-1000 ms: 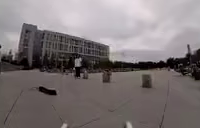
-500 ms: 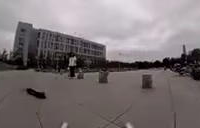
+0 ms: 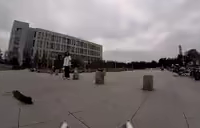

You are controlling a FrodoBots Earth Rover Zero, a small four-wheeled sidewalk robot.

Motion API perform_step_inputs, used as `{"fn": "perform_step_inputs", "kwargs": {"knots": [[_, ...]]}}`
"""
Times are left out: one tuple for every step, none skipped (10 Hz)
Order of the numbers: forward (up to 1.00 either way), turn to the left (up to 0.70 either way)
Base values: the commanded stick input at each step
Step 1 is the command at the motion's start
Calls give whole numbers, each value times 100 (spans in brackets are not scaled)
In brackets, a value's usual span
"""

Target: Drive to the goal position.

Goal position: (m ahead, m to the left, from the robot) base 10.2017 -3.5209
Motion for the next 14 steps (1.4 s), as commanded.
{"fn": "perform_step_inputs", "kwargs": {"knots": [[70, -14], [70, -14], [70, -14], [70, -14], [70, -14], [70, -14], [70, -14], [70, -14], [70, -14], [70, -14], [70, -14], [70, -14], [70, -14], [70, -14]]}}
